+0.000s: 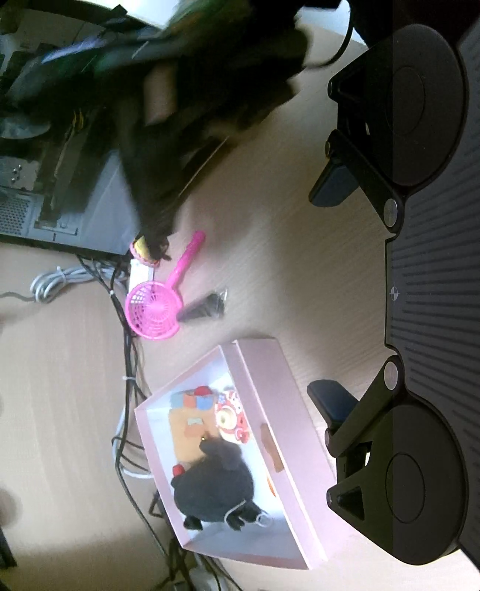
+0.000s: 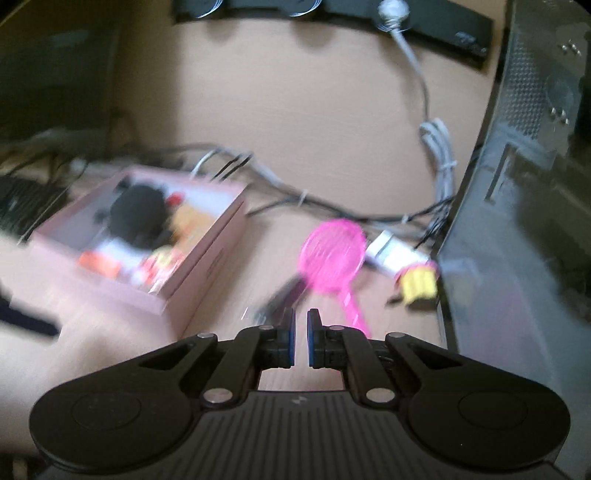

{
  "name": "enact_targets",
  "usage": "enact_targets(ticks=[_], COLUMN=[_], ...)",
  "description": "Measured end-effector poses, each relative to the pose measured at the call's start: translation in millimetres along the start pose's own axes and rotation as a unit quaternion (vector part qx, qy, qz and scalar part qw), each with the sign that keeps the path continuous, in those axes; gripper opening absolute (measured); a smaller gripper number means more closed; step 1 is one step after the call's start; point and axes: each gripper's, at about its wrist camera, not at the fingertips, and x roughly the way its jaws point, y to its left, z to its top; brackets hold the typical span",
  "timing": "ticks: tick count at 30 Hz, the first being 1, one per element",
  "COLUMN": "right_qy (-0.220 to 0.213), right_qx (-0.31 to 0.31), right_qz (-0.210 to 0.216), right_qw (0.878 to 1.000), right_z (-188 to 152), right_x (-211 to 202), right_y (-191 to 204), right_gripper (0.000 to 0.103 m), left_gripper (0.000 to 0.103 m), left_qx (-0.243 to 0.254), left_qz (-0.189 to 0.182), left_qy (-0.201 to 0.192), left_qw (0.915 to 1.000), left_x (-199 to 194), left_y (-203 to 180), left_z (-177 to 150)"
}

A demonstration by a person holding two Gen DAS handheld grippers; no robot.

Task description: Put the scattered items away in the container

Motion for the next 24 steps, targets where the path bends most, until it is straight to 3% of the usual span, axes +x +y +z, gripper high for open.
enact_targets(ticks=[3,8,9,12,14,18,24], right_qy=[0.009,-0.014,-0.017,-0.017,-0.021,-0.032,-0.011], right_qx=[-0.002,0.017,0.022,0.057,0.07,0.066,0.086], right_qz=[0.007,-0.001,-0.004,-0.01,-0.015,-0.051,-0.095], right_qw=[1.0,1.0,1.0,0.998,0.997,0.996,0.992], right_z=[-12.4,-13.8,-13.0,-8.8,-3.6,12.7,47.2], right_x=[-10.3,-22.2,-21.3,-10.8,-0.3,33.2,110.2], right_y=[4.6,-2.6,-5.2,-15.6,-19.8,-21.6,-34.2], right_gripper=[0.006,0.007,0.01,0.039,0.047,0.076,0.092], left_gripper=[0.102,0.102,0.102,0.102,0.102,0.102,0.103], left_qx=[-0.012,-0.022,-0.026,-0.031,-0.031,-0.037,-0.054], left_qz=[0.008,0.019,0.022,0.03,0.037,0.056,0.089], left_qy=[0.0,-0.01,-0.009,-0.004,-0.002,0.003,0.019], left_qw=[0.9999,0.9995,0.9994,0.9991,0.9988,0.9978,0.9944], left_x=[-4.6,-18.6,-20.3,-25.2,-28.9,-37.1,-48.2], left_y=[-1.7,-8.2,-9.2,-12.8,-14.8,-14.9,-7.2], left_z=[-6.7,-17.5,-19.7,-25.3,-28.0,-34.4,-42.8])
